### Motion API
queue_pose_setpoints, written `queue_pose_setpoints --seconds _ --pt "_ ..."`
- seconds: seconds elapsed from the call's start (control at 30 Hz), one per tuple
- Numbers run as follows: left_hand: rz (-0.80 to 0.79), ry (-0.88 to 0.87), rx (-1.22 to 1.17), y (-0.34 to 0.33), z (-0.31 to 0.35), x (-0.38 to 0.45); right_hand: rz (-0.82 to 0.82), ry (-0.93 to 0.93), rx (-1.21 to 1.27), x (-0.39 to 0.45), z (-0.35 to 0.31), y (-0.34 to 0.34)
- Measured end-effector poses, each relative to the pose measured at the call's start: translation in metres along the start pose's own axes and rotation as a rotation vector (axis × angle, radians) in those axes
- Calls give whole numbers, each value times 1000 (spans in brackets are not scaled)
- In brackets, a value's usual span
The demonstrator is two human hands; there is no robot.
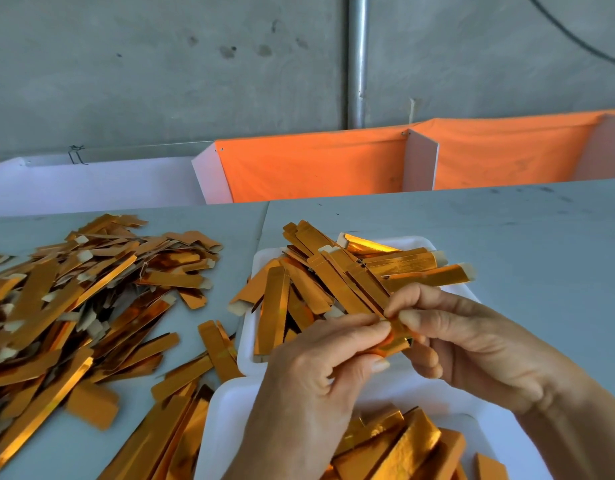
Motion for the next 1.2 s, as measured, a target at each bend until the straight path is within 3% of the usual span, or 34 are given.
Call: queue_pose_setpoints --seconds 0.23,0.47,0.77,0.97,1.1,1.2 --pt "-70 104 -68 -5 -4 -2 -12 -6 -75 5 8 2" --pt "-101 135 -180 -8 2 -2 -71 -1 26 4 8 -6" --pt "-72 145 -174 -9 4 -1 5 34 49 5 6 -3" --pt "-69 235 -105 -8 -1 -1 66 -80 2 3 12 1" --pt "-16 181 -19 -6 0 -3 -93 -264 -74 -4 27 -12" --pt "-11 131 13 -6 2 -3 -164 -272 -44 -6 26 -18"
Point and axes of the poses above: each hand's wrist, its own x-axis towards the middle knuckle, its own y-axis out of the back of the hand, z = x × y, the point moved 8 cm from there along x, towards the middle knuckle, and after that the axes turned 14 degrees about z, right-handed, at the moved point
